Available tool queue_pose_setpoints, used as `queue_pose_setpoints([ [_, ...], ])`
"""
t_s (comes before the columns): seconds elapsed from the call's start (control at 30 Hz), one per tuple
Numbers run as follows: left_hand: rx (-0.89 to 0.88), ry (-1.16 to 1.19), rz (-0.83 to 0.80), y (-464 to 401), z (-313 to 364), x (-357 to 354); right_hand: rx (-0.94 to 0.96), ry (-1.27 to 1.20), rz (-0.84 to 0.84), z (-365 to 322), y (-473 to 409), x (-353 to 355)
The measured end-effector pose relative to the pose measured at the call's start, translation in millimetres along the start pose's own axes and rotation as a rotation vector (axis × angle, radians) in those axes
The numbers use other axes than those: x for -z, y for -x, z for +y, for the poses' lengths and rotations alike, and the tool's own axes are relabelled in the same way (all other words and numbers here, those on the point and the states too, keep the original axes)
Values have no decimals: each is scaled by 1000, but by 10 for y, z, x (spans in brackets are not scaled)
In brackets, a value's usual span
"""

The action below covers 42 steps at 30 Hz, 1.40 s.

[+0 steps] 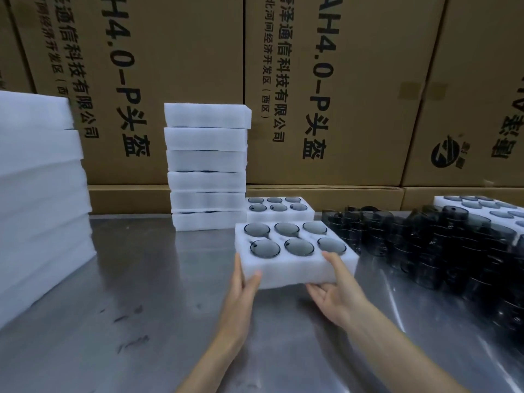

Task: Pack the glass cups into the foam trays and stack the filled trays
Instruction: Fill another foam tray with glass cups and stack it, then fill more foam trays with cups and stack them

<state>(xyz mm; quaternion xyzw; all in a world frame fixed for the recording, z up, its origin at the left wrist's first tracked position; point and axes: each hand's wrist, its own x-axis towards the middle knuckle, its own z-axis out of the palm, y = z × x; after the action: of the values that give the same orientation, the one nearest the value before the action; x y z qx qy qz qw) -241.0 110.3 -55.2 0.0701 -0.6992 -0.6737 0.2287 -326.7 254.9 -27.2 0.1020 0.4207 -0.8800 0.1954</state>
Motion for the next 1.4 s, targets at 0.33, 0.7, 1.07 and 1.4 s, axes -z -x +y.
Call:
queue_pose_setpoints([
  [0.33, -362, -1259, -202, -133, -270, -102, 181, -108, -33, -658, -1379, -815],
  [0.7, -398, -1311, -22, -302, -442, -104, 146, 48, -19, -620, -2305, -1025],
  [1.07, -429, -1336, -7, -308, -419, -113, 226, 944, 204, -737, -2220, -1072],
  [1.4, -470, -1318, 18, -336, -464, -130, 651, 1404, 37, -395, -2277, -1065],
])
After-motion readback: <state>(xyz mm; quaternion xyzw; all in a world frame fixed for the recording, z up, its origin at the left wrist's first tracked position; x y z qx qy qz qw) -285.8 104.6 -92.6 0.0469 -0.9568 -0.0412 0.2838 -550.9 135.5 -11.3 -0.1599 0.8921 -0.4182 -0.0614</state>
